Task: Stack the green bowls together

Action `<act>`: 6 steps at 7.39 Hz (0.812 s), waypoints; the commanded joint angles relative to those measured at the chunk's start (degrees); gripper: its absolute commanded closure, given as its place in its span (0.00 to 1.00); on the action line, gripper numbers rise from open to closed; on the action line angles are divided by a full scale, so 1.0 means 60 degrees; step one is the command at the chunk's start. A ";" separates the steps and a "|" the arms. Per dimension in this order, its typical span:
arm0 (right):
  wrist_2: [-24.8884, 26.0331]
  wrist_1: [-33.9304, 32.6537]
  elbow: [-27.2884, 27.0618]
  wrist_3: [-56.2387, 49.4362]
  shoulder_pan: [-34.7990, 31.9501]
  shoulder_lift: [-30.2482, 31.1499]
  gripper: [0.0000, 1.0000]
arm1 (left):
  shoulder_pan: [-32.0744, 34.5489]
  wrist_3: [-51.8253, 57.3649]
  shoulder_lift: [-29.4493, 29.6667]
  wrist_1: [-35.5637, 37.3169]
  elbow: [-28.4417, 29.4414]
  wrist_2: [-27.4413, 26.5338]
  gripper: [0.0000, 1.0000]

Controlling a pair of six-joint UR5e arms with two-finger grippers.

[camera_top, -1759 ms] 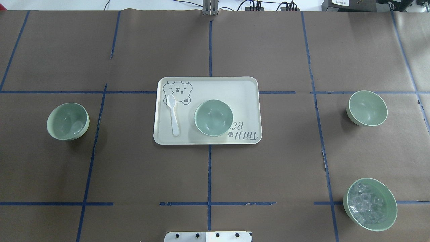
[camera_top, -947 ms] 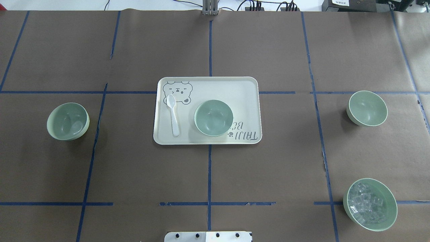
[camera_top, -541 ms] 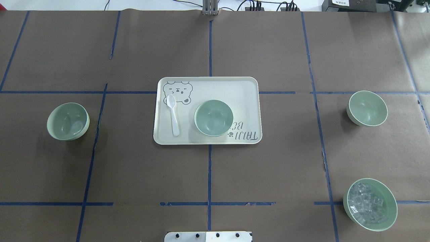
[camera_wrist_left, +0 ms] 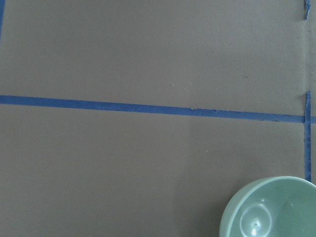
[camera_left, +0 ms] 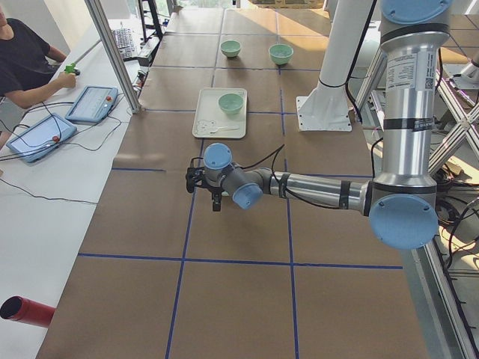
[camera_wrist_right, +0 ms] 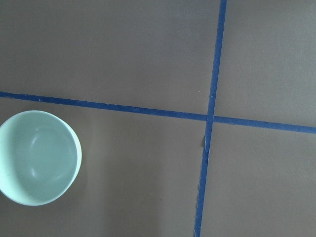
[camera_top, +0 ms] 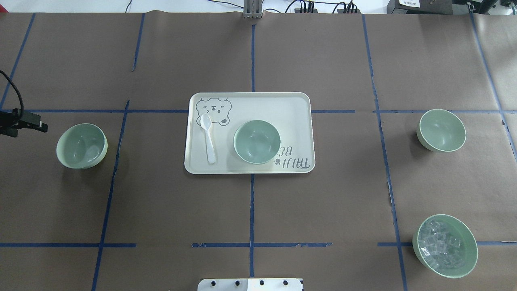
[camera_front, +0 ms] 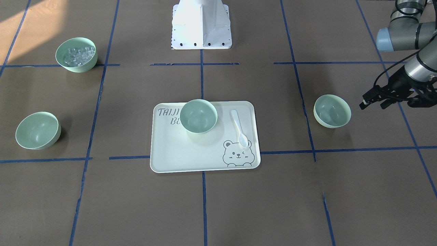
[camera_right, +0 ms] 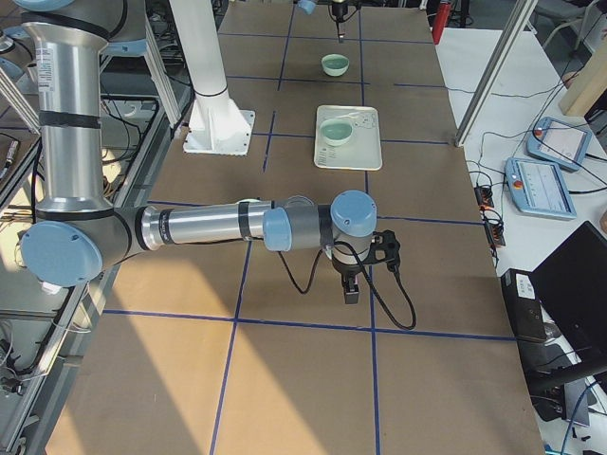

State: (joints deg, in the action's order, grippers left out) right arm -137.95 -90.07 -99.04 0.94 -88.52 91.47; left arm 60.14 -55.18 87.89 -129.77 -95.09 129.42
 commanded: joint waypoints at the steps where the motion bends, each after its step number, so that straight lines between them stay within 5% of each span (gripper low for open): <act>1: 0.0008 0.0736 -0.0060 0.2098 0.0540 -0.0039 0.00 | -0.1098 -0.1187 0.0001 -0.0417 -0.0016 -0.0999 0.00; 3: 0.0081 0.2523 0.0042 0.4534 0.1622 0.0019 0.00 | -0.1525 -0.1234 0.0001 -0.0432 -0.0016 -0.1282 0.05; 6: 0.0519 0.2838 0.0042 0.4824 0.2270 0.0019 0.00 | -0.1542 -0.1277 0.0015 -0.0403 -0.0045 -0.1326 0.69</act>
State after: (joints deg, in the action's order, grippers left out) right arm -136.06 -73.63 -98.80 29.15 -76.72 91.58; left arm 51.00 -62.68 87.93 -132.26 -95.33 121.54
